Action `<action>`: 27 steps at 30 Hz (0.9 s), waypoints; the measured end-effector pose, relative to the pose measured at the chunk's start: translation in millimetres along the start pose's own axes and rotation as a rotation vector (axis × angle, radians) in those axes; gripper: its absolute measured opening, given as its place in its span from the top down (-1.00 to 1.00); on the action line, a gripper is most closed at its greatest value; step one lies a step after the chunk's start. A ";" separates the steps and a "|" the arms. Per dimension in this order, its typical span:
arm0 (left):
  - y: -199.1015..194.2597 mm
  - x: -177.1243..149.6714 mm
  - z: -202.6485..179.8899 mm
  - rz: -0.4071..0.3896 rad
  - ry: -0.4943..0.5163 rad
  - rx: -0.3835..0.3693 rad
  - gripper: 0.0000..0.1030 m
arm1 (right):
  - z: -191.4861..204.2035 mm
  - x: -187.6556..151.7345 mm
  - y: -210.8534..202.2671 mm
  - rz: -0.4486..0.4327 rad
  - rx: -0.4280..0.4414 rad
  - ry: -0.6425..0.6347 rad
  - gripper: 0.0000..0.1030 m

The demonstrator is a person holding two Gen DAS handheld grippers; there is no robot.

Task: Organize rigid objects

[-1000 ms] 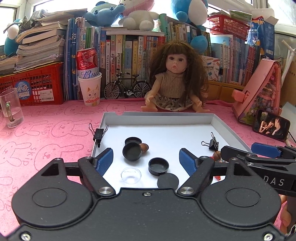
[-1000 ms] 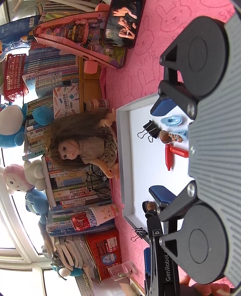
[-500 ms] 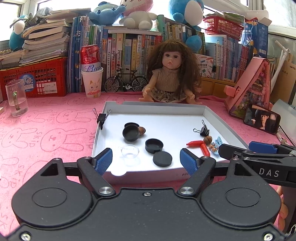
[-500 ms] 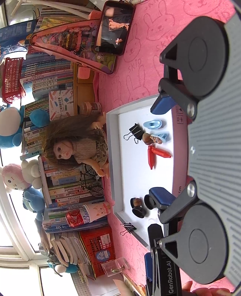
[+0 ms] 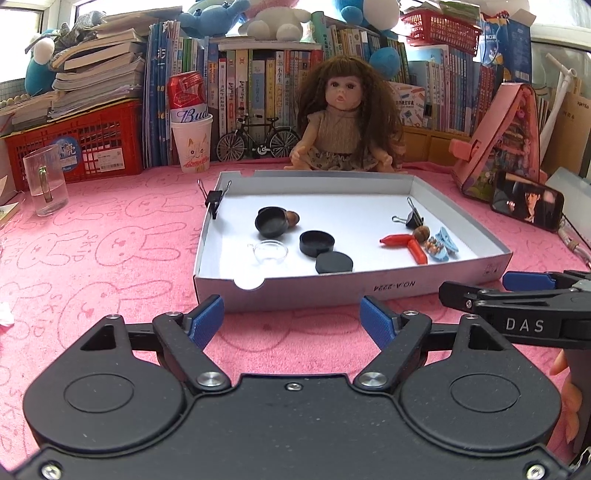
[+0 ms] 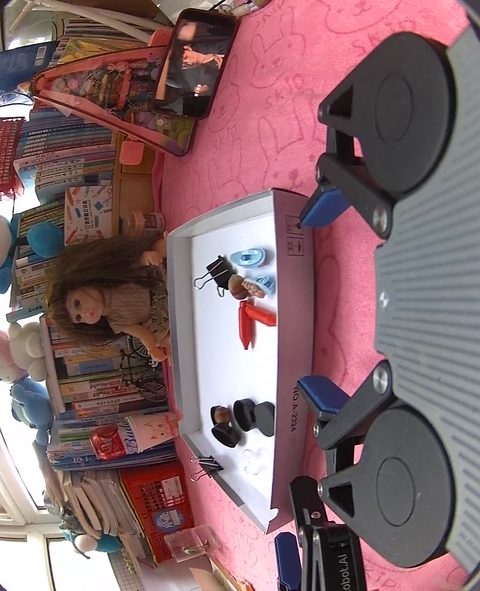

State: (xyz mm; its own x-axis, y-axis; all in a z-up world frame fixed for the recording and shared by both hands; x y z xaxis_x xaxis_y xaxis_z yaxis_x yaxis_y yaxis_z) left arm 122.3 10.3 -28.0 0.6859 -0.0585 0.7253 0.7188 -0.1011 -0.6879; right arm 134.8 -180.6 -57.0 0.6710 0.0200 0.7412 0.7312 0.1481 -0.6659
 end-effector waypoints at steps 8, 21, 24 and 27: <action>11.9 -6.3 -2.3 0.032 0.015 0.060 -0.55 | 0.6 -4.9 10.3 0.041 -0.020 -0.002 -0.90; 24.0 -10.4 10.5 0.061 -0.037 0.106 -0.86 | 7.9 -5.2 17.5 0.081 -0.066 -0.052 -1.00; 26.4 -9.4 13.4 0.072 -0.054 0.106 -0.95 | 10.1 -5.6 17.6 0.081 -0.063 -0.048 -1.00; 27.5 -9.6 14.5 0.077 -0.058 0.109 -0.99 | 8.8 -5.4 17.4 0.082 -0.064 -0.049 -1.00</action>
Point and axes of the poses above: each gripper's, at about its wrist camera, not at the fingertips, and y roughly the way its jaws point, z to its left, x to its top, the point moved 6 cm from there along y, roughly the way its jaws point, and after that the axes turned 10 degrees about z, right-handed, at the moved point
